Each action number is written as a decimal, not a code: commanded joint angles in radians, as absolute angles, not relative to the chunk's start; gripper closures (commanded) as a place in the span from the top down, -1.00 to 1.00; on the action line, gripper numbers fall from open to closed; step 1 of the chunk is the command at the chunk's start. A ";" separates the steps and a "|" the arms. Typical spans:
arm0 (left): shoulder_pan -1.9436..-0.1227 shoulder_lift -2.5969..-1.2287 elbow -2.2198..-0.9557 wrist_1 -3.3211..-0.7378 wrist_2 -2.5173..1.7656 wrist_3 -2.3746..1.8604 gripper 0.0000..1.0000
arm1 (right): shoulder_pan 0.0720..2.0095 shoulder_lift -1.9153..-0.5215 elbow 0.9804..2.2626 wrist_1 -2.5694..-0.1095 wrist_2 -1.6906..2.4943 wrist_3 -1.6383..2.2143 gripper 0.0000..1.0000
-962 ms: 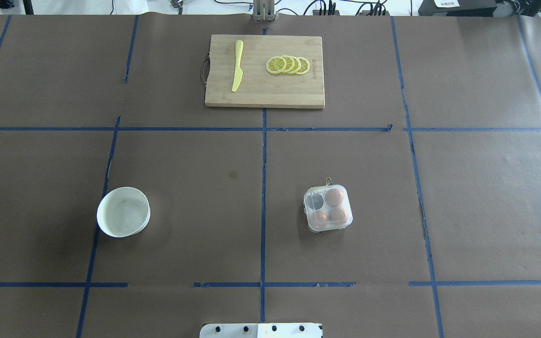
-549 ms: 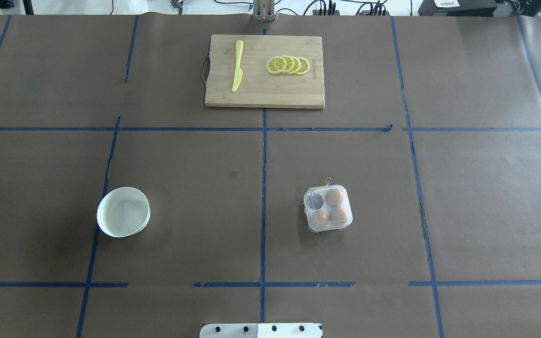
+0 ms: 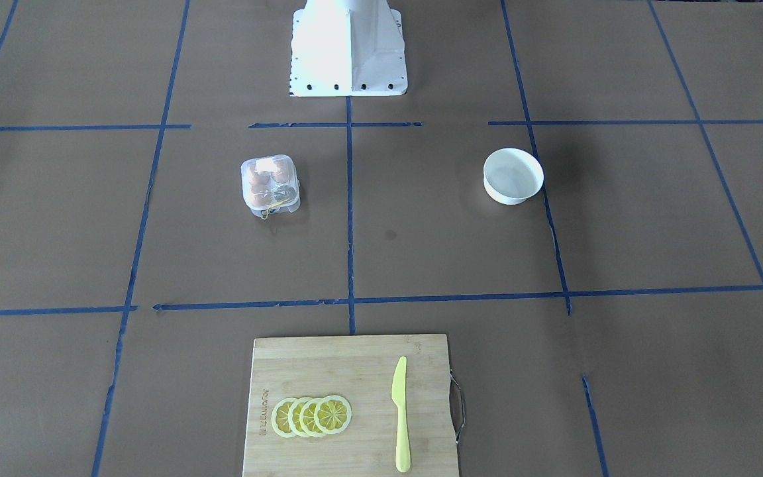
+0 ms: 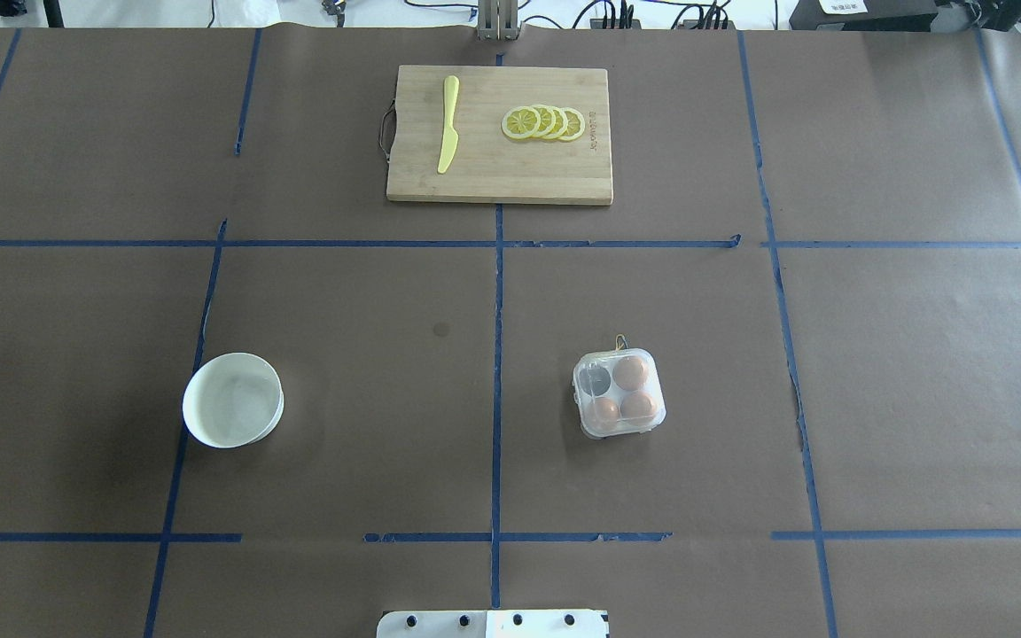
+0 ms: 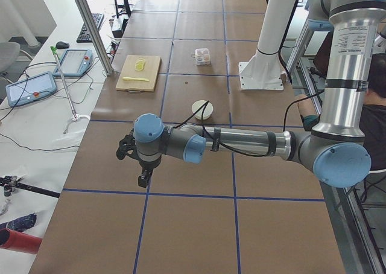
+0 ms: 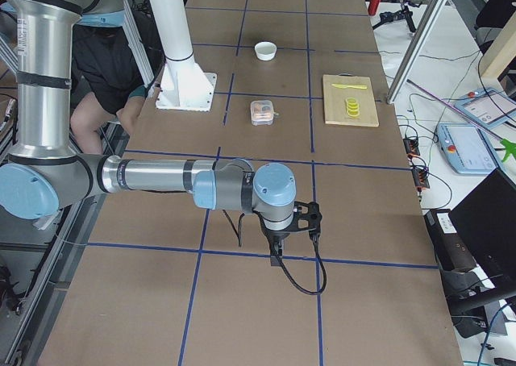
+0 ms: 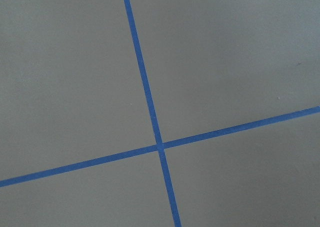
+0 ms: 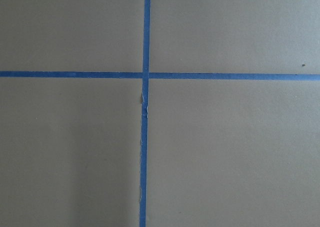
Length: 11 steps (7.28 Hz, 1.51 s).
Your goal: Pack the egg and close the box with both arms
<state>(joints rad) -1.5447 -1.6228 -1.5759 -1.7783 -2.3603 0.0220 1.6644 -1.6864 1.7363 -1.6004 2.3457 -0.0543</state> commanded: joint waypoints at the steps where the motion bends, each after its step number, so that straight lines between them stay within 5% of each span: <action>1: -1.545 -1.623 -1.577 -1.779 -2.361 0.006 1.00 | 1.664 -1.686 1.736 -1.600 2.347 -0.052 1.00; 11: -1.545 -1.626 -1.575 -1.779 -2.361 0.005 1.00 | 1.664 -1.692 1.723 -1.600 2.349 -0.057 1.00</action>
<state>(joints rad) -1.5447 -1.6255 -1.5770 -1.7794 -2.3608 0.0046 1.6644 -1.6879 1.7350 -1.6000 2.3485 -0.0538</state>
